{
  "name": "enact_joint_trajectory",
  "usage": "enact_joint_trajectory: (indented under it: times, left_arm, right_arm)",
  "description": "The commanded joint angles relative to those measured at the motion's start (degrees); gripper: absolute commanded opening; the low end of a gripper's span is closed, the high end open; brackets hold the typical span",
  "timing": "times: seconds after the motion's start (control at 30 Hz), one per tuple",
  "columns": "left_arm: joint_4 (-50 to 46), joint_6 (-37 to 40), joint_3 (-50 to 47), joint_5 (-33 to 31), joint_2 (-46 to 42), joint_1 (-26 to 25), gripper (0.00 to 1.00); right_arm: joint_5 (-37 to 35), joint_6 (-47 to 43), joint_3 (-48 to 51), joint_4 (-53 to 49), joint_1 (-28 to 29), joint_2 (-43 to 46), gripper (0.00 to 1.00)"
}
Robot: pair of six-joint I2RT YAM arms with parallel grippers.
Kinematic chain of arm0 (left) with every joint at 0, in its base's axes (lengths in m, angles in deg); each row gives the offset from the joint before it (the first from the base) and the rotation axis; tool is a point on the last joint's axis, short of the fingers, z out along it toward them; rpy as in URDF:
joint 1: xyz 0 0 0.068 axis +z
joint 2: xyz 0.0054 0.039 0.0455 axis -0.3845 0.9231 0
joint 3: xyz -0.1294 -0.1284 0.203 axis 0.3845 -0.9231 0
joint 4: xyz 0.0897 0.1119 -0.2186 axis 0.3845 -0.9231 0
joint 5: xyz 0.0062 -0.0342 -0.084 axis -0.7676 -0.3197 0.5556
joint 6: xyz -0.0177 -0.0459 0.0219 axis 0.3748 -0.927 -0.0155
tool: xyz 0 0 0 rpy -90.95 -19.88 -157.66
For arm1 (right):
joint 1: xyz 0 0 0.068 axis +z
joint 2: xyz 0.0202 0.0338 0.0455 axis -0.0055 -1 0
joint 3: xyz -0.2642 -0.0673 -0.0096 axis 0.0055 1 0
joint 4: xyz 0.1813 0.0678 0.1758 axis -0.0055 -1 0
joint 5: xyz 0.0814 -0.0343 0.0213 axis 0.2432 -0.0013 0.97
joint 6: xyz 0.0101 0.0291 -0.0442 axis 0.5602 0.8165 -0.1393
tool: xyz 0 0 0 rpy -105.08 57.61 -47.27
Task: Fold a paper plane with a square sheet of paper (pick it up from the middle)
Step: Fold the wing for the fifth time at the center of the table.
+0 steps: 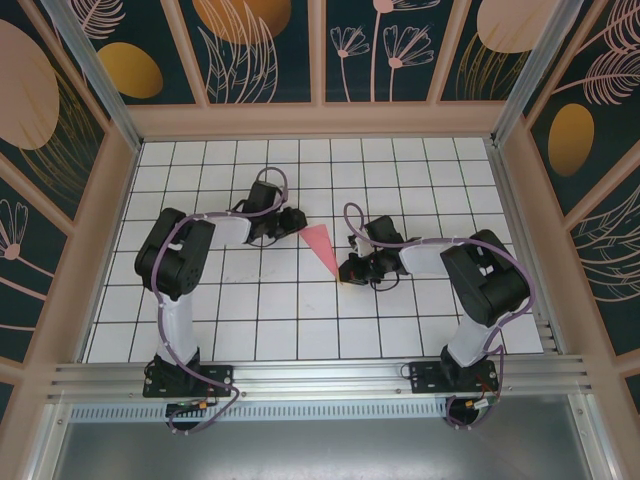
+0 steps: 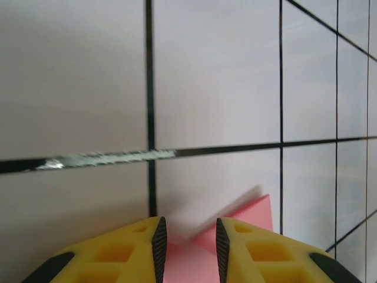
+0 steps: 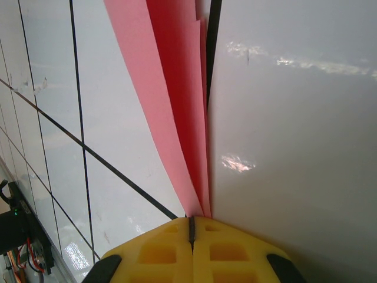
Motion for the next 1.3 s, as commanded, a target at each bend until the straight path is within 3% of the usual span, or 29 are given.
enact_joint_trajectory:
  times: [0.0, 0.2, 0.37, 0.53, 0.8, 0.97, 1.27]
  left_arm:
    - [-3.79, 2.66, 0.07, -8.09, 2.02, 3.39, 0.31]
    - [-2.99, 1.95, 0.51, -4.04, -4.09, 3.36, 0.32]
    - [3.22, -0.93, -5.79, 2.34, -10.89, 2.60, 0.32]
    - [7.58, -2.19, -11.64, 4.57, -15.10, -0.84, 0.29]
    - [12.14, -3.63, -11.56, 8.73, -9.78, -6.20, 0.21]
    - [10.77, -3.08, -8.87, 8.20, -5.56, -6.35, 0.18]
    - [7.91, -0.72, -7.37, 0.01, -1.02, -6.34, 0.16]
  right_arm:
    - [-9.51, -1.19, 3.52, -7.59, 0.40, -5.39, 0.02]
    - [-9.02, -1.06, 2.58, -7.12, 0.37, -5.13, 0.02]
    - [-8.38, -0.39, 1.08, -5.67, 0.38, -4.59, 0.02]
    - [-7.35, 0.43, -1.93, -3.07, 0.42, -5.11, 0.02]
    - [-6.24, 0.70, -4.84, -1.66, 0.44, -6.69, 0.02]
    - [-5.47, 0.44, -4.55, -1.38, 0.39, -6.21, 0.02]
    - [-1.73, -2.67, -5.90, -2.23, 0.43, -4.76, 0.02]
